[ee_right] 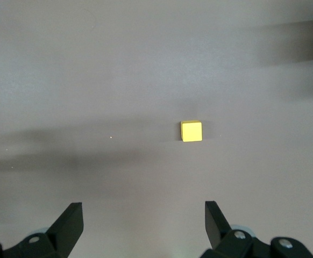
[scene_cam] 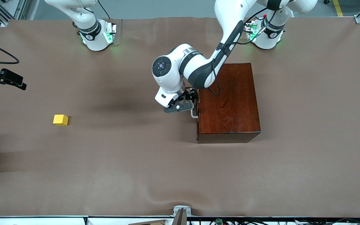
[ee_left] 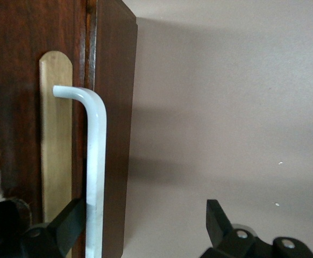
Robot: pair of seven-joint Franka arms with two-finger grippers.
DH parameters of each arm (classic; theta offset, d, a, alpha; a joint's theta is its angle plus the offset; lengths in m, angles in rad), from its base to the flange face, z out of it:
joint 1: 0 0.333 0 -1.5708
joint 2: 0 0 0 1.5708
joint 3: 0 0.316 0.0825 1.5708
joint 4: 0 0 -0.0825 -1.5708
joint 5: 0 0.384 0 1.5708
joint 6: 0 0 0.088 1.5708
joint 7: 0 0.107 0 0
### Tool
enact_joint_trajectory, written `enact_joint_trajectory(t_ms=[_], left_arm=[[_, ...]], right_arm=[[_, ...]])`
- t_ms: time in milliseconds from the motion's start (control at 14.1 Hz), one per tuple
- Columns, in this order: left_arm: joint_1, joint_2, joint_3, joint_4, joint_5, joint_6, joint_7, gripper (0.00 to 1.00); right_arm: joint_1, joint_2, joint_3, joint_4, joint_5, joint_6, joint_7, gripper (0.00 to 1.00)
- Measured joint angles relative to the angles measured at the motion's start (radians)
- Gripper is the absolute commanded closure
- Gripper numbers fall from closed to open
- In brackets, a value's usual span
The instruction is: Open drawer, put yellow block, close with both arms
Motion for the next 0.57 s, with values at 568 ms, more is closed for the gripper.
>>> enact_joint_trajectory(t_ms=[568], left_arm=[[-0.006, 0.010, 0.000, 0.000, 0.001, 0.002, 0.000, 0.00]], right_arm=[[0.000, 0.000, 0.000, 0.000, 0.000, 0.000, 0.000, 0.00]])
